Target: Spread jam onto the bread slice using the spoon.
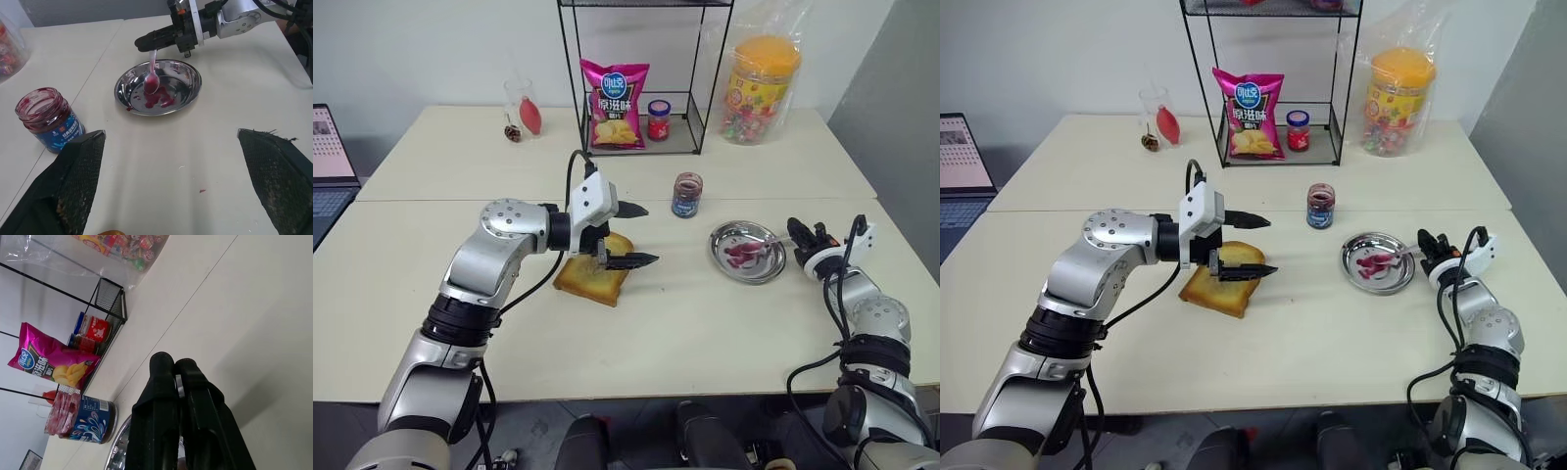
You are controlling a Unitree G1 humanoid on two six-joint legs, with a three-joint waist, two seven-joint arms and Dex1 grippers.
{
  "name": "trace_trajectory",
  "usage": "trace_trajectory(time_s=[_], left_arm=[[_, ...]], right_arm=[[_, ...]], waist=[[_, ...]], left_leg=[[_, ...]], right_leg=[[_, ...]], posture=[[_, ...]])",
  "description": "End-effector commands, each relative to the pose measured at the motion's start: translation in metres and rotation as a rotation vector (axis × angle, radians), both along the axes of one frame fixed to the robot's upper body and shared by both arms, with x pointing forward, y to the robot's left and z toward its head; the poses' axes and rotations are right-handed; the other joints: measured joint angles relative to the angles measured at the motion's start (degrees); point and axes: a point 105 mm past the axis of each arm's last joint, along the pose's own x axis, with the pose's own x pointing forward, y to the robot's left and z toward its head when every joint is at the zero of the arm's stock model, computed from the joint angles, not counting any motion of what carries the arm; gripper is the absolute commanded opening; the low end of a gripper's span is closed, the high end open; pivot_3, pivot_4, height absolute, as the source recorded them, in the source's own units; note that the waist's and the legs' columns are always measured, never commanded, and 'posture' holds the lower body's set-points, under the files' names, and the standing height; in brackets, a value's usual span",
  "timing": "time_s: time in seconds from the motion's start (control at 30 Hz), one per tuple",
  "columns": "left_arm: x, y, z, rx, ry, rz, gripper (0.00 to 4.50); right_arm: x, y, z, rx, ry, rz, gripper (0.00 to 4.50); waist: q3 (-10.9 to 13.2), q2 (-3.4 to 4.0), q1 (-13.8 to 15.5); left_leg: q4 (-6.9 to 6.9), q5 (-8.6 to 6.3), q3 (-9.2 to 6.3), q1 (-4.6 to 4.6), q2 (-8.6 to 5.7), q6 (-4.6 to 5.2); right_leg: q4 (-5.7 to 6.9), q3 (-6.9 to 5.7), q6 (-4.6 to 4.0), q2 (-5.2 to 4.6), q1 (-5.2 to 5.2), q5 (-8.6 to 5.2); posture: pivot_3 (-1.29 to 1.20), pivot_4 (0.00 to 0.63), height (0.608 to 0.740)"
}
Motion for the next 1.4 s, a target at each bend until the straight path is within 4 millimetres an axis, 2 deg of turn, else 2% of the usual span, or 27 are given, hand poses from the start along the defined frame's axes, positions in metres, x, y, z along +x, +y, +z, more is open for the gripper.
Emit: trace_trajectory(time_s=[0.03, 0.17, 0.27, 0.4, 0.57, 0.77, 0.93, 1.3, 1.4], left_arm=[[-0.003, 0.004, 0.016, -0.021, -0.049, -0.005, 4.50], [0.000, 0.016, 0.015, -0.049, -0.031, 0.068, 4.50], [0.004, 0.025, 0.014, -0.101, -0.010, 0.142, 4.50], [0.012, 0.034, 0.012, -0.160, -0.010, 0.246, 4.50], [0.017, 0.032, 0.012, -0.231, -0.011, 0.316, 4.50], [0.016, 0.027, 0.013, -0.248, -0.023, 0.330, 4.50], [0.014, 0.029, 0.016, -0.243, -0.039, 0.337, 4.50], [0.011, 0.031, 0.016, -0.235, -0.045, 0.350, 4.50], [0.011, 0.031, 0.016, -0.233, -0.047, 0.350, 4.50]], right_arm=[[-0.008, 0.002, 0.032, -0.053, -0.106, 0.058, 0.07], [-0.011, 0.007, 0.073, -0.035, -0.196, 0.076, 0.07], [-0.008, 0.021, 0.103, -0.043, -0.260, 0.103, 0.07], [0.007, 0.050, 0.131, -0.118, -0.303, 0.148, 0.07], [0.036, 0.091, 0.161, -0.242, -0.364, 0.161, 0.07], [0.059, 0.123, 0.169, -0.434, -0.423, 0.186, 0.07], [0.068, 0.140, 0.162, -0.580, -0.463, 0.228, 0.07], [0.076, 0.144, 0.159, -0.717, -0.510, 0.218, 0.07], [0.076, 0.149, 0.155, -0.803, -0.528, 0.229, 0.07]], waist=[[0.03, 0.04, 0.05], [0.13, 0.21, -0.08], [0.22, 0.36, -0.12], [0.24, 0.39, -0.06], [0.25, 0.40, -0.04], [0.25, 0.40, 0.22], [0.25, 0.40, 0.23], [0.26, 0.41, 0.14], [0.26, 0.41, 0.14]], left_leg=[[-0.01, 0.00, 0.00, -0.03, 0.00, 0.00], [-0.06, 0.00, 0.02, -0.08, 0.01, 0.00], [-0.07, 0.00, 0.00, -0.06, 0.02, 0.00], [-0.03, 0.00, -0.04, -0.06, 0.02, 0.00], [-0.04, 0.00, -0.04, -0.08, 0.03, 0.00], [-0.10, 0.00, -0.04, -0.19, 0.03, 0.00], [-0.11, -0.01, -0.02, -0.28, 0.01, -0.01], [-0.10, -0.01, -0.04, -0.25, 0.00, -0.01], [-0.10, -0.01, -0.04, -0.25, 0.00, -0.01]], right_leg=[[0.00, -0.01, -0.01, 0.00, -0.02, -0.01], [0.00, 0.01, -0.03, 0.00, -0.08, -0.03], [0.03, -0.01, -0.04, 0.01, -0.10, -0.03], [0.05, -0.06, -0.04, 0.01, -0.09, -0.03], [0.03, -0.07, -0.04, 0.01, -0.11, -0.03], [-0.04, -0.14, -0.19, -0.01, -0.15, 0.04], [-0.09, -0.17, -0.24, -0.08, -0.18, 0.08], [-0.02, -0.18, -0.26, -0.08, -0.19, 0.09], [-0.01, -0.18, -0.27, -0.08, -0.20, 0.10]], posture=[[0.00, 0.150, 0.740], [0.00, 0.150, 0.740], [0.00, 0.150, 0.740], [0.00, 0.150, 0.740], [0.00, 0.150, 0.740], [0.00, 0.150, 0.740], [0.00, 0.150, 0.740], [0.00, 0.150, 0.740], [0.00, 0.150, 0.740]])
